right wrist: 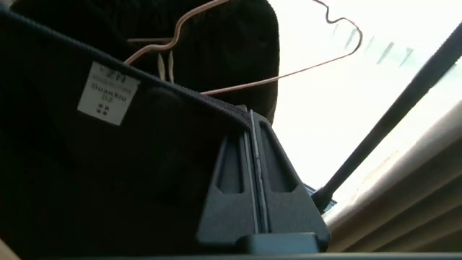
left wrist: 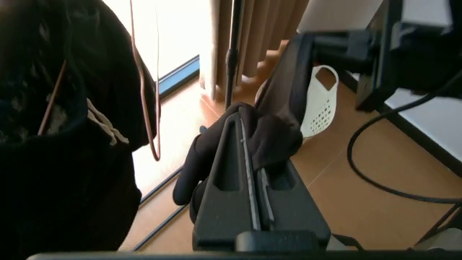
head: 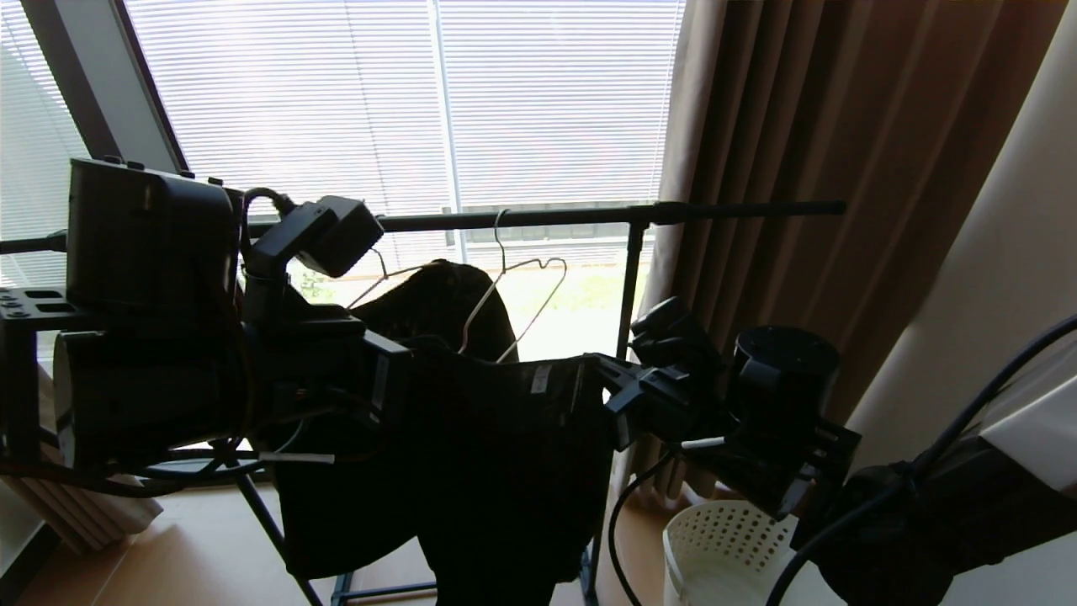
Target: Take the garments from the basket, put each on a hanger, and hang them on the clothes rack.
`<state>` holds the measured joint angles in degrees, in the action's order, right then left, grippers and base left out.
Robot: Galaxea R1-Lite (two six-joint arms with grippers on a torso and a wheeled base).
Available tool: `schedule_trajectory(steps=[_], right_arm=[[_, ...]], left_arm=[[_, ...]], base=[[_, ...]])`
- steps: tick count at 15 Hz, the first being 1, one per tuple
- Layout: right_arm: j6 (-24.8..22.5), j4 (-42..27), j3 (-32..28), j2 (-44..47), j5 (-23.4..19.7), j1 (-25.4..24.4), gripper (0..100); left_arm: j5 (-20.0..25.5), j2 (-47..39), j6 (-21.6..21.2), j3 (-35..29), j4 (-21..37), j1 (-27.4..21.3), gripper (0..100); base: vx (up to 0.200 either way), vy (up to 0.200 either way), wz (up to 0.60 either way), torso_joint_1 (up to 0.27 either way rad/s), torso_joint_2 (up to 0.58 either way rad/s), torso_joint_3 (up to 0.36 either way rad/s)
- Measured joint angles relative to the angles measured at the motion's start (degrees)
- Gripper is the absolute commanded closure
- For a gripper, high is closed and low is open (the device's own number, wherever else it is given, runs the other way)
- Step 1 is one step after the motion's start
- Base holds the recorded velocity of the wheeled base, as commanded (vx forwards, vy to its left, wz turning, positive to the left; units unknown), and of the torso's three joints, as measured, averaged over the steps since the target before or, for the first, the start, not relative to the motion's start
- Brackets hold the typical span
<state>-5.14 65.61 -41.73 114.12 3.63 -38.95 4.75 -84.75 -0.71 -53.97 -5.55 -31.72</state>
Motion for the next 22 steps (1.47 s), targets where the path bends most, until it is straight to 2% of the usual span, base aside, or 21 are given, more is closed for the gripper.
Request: schedule_trajectory(steps=[7, 10, 12, 13, 17, 22], right_arm=[[2.6, 0.4, 0.8, -5.0, 1.9, -0.2, 100], [2.1, 4.4, 3.0, -6.5, 3.5, -2.3, 100], [1.9, 4.8, 4.2, -6.9, 3.7, -3.0, 100], [1.7, 4.8, 4.4, -7.0, 3.7, -3.2, 100], [0.8, 5.2, 4.5, -7.7, 3.8, -4.1, 100], [0.3, 5.1, 4.6, -9.3, 4.8, -4.1, 100]], left_arm=[[0.0, -3.3, 4.0, 3.0, 0.0, 0.5, 100], [0.7, -6.2, 6.2, 3.0, 0.0, 0.5, 100], [4.9, -6.9, 6.4, 3.0, -0.1, 0.4, 100], [5.6, -7.0, 6.3, 2.9, -0.2, 0.5, 100], [5.8, -7.3, 6.3, 3.8, -1.4, 0.5, 100], [5.5, -6.1, 6.3, 6.1, -6.2, 1.4, 100]], base=[[0.000, 0.000, 0.00, 0.000, 0.00, 0.000], [0.000, 0.000, 0.00, 0.000, 0.00, 0.000], [0.000, 0.000, 0.00, 0.000, 0.00, 0.000], [0.000, 0.000, 0.00, 0.000, 0.00, 0.000], [0.000, 0.000, 0.00, 0.000, 0.00, 0.000], [0.000, 0.000, 0.00, 0.000, 0.00, 0.000]])
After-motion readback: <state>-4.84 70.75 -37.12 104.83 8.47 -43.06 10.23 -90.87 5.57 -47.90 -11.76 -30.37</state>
